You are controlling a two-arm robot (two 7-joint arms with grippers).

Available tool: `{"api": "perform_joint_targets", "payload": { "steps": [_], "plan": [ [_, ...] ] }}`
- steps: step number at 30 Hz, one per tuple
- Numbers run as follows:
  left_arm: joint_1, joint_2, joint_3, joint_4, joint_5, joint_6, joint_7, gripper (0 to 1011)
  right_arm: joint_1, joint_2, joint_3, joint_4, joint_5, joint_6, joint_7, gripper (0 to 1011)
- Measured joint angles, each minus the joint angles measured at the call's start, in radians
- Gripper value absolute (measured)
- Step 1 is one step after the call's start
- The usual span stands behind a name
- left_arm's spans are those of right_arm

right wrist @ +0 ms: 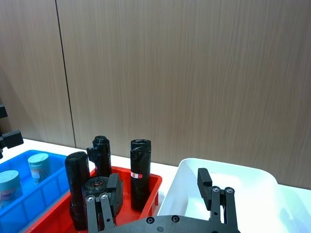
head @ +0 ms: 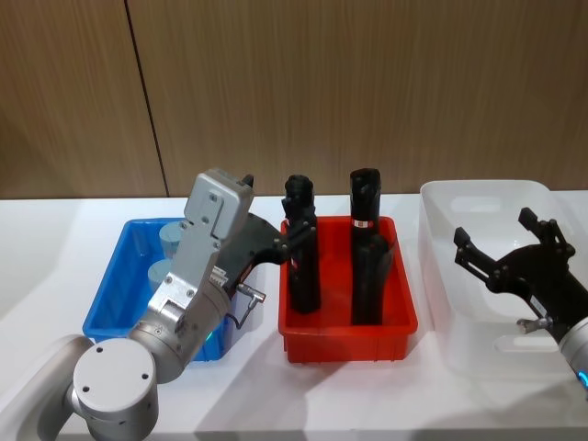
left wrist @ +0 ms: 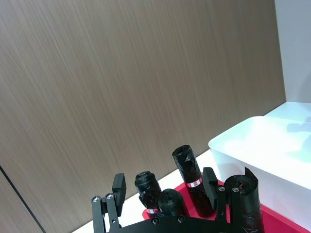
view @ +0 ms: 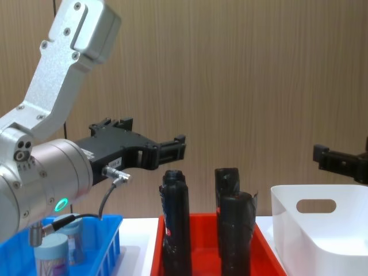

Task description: Pick the cotton swabs from the blue box and place them into the white box.

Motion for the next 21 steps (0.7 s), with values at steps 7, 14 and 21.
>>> {"api": "perform_joint_targets", "payload": {
  "steps": [7, 14, 21],
  "plan": [
    [0.0, 0.0, 0.0, 0.0, 0.0, 0.0, 0.0, 1004, 0.0, 0.0, 0.0, 0.0, 0.0, 0.0, 0.0, 1002],
    [0.0, -0.001, 0.0, 0.0, -0.001, 0.003, 0.0, 1004, 0.0, 0.0, 0.0, 0.0, 0.0, 0.0, 0.0, 1002],
    [0.005, -0.005, -0.002, -0.007, -0.021, 0.034, 0.018, 1004, 0.0, 0.0, 0.0, 0.0, 0.0, 0.0, 0.0, 1002]
  ]
}}
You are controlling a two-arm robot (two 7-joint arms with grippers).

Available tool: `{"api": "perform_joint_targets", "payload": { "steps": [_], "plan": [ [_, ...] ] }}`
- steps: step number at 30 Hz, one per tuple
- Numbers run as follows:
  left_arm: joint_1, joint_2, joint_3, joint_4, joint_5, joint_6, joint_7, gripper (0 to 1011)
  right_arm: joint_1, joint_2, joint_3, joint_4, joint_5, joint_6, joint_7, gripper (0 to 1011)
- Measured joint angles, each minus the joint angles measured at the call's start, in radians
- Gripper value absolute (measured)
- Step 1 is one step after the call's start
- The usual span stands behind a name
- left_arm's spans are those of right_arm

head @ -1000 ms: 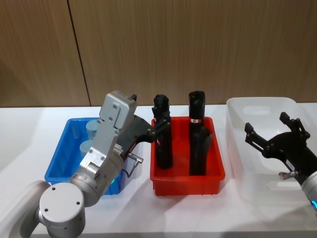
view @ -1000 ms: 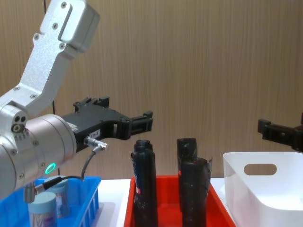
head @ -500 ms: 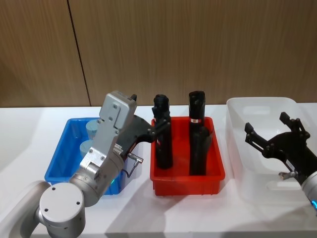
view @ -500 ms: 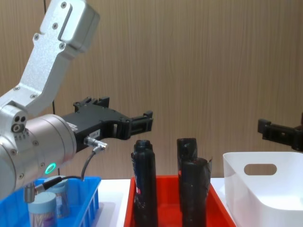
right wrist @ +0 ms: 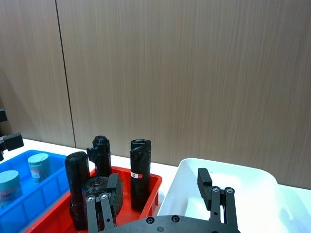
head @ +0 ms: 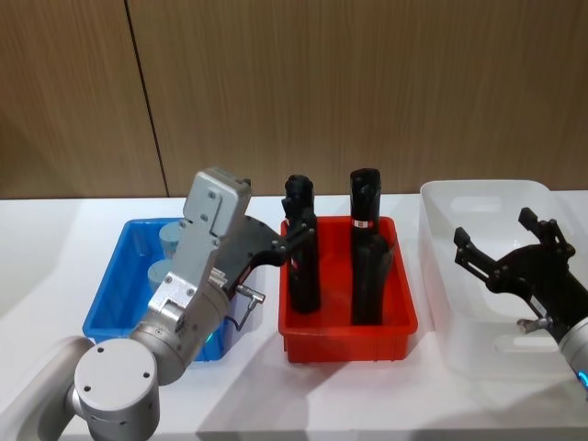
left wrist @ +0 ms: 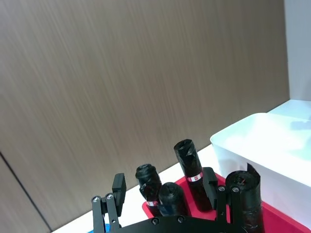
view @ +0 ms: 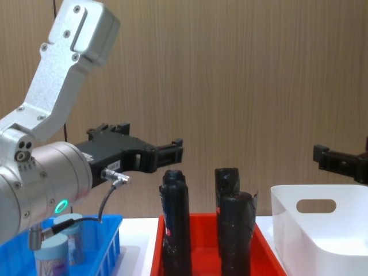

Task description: Pick the cotton swabs from the blue box and place them into the white box.

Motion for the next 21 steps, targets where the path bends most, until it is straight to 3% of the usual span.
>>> {"api": "perform_joint_targets", "payload": {
  "steps": [21],
  "plan": [
    [0.072, 0.032, -0.035, -0.094, -0.104, 0.126, 0.199, 1004, 0.0, 0.0, 0.0, 0.0, 0.0, 0.0, 0.0, 1002]
  ]
}}
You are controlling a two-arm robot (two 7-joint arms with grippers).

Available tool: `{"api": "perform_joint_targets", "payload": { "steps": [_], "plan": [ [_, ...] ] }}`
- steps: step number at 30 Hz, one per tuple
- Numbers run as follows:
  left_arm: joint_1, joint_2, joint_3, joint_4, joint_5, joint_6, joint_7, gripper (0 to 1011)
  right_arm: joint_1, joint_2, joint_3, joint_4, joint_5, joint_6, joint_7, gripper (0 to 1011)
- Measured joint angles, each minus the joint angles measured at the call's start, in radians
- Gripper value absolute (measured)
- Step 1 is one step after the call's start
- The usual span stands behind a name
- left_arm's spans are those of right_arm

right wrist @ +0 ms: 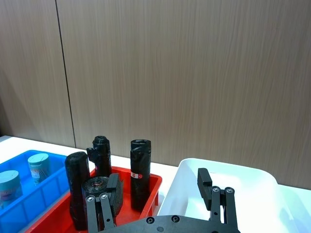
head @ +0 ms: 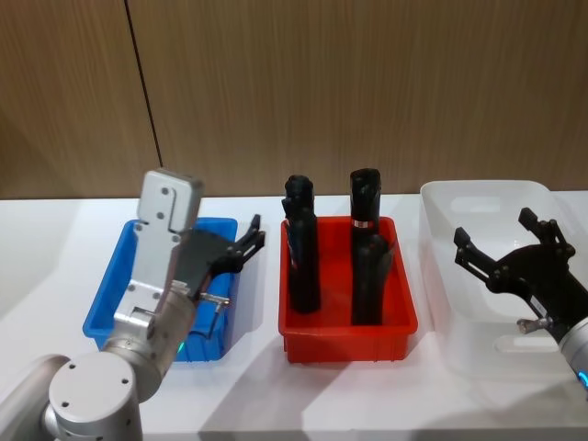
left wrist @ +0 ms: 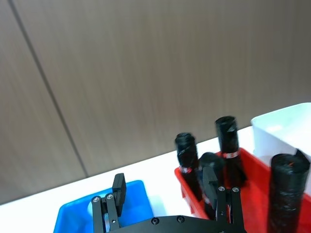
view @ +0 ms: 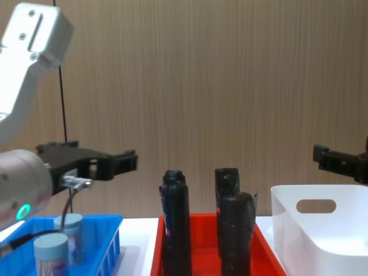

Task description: Pick the cotton swabs from the blue box and place them into the white box.

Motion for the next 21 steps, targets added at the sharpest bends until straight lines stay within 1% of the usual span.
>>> {"api": "perform_joint_targets", "payload": {
  "steps": [3, 4, 7, 10, 11, 16, 21],
  "plan": [
    [0.016, 0.01, -0.012, -0.018, -0.031, 0.028, 0.04, 1004, 0.0, 0.0, 0.0, 0.0, 0.0, 0.0, 0.0, 1002],
    [0.016, 0.01, -0.012, -0.018, -0.031, 0.028, 0.04, 1004, 0.0, 0.0, 0.0, 0.0, 0.0, 0.0, 0.0, 1002],
    [0.029, 0.019, -0.025, -0.032, -0.062, 0.059, 0.078, 1004, 0.0, 0.0, 0.0, 0.0, 0.0, 0.0, 0.0, 1002],
    [0.037, 0.024, -0.033, -0.038, -0.077, 0.074, 0.096, 1004, 0.0, 0.0, 0.0, 0.0, 0.0, 0.0, 0.0, 1002],
    [0.042, 0.028, -0.038, -0.041, -0.09, 0.086, 0.108, 1004, 0.0, 0.0, 0.0, 0.0, 0.0, 0.0, 0.0, 1002],
    [0.054, 0.036, -0.053, -0.043, -0.123, 0.118, 0.138, 1004, 0.0, 0.0, 0.0, 0.0, 0.0, 0.0, 0.0, 1002],
    [0.06, 0.039, -0.066, -0.035, -0.151, 0.145, 0.156, 1004, 0.0, 0.0, 0.0, 0.0, 0.0, 0.0, 0.0, 1002]
  ]
}}
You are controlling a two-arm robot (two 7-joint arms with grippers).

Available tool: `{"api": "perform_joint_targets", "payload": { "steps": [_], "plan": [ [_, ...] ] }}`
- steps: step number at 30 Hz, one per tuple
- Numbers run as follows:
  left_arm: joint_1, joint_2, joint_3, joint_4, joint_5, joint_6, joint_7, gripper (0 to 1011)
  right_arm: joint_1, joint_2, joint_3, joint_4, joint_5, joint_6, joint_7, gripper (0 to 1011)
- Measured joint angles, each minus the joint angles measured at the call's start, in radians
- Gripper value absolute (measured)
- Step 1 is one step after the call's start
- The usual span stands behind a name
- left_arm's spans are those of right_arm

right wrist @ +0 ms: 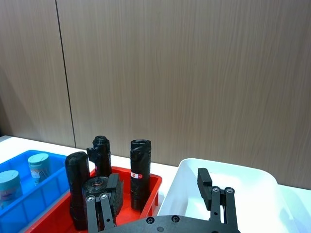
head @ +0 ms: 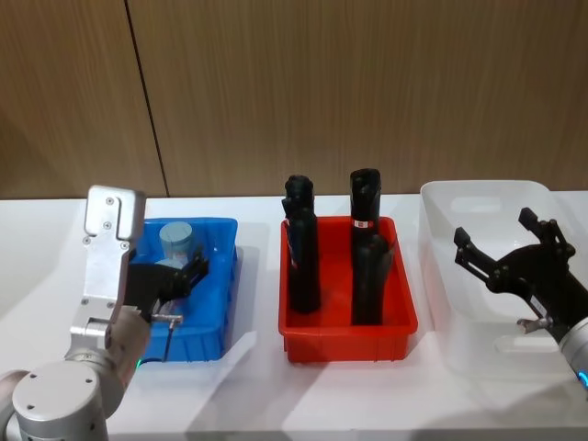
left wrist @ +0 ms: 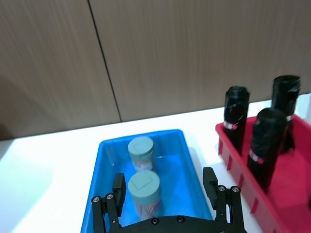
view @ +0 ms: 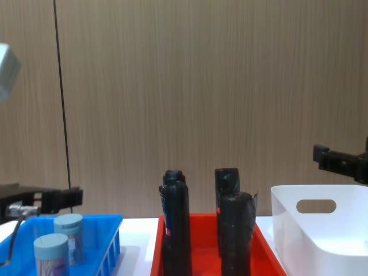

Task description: Pick the cotton swabs from the blue box and place them into the white box.

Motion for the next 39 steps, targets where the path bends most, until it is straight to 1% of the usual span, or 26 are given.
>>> {"api": "perform_joint_targets", "payload": {
  "steps": [7, 15, 23, 39],
  "plan": [
    [-0.003, -0.003, -0.018, 0.033, -0.041, 0.043, 0.012, 1004, 0.0, 0.0, 0.0, 0.0, 0.0, 0.0, 0.0, 1002],
    [-0.025, -0.015, -0.033, 0.083, -0.063, 0.065, 0.004, 1004, 0.0, 0.0, 0.0, 0.0, 0.0, 0.0, 0.0, 1002],
    [-0.052, -0.029, -0.043, 0.139, -0.065, 0.075, -0.027, 1004, 0.0, 0.0, 0.0, 0.0, 0.0, 0.0, 0.0, 1002],
    [-0.115, -0.059, -0.057, 0.254, -0.05, 0.09, -0.098, 1004, 0.0, 0.0, 0.0, 0.0, 0.0, 0.0, 0.0, 1002]
  ]
}}
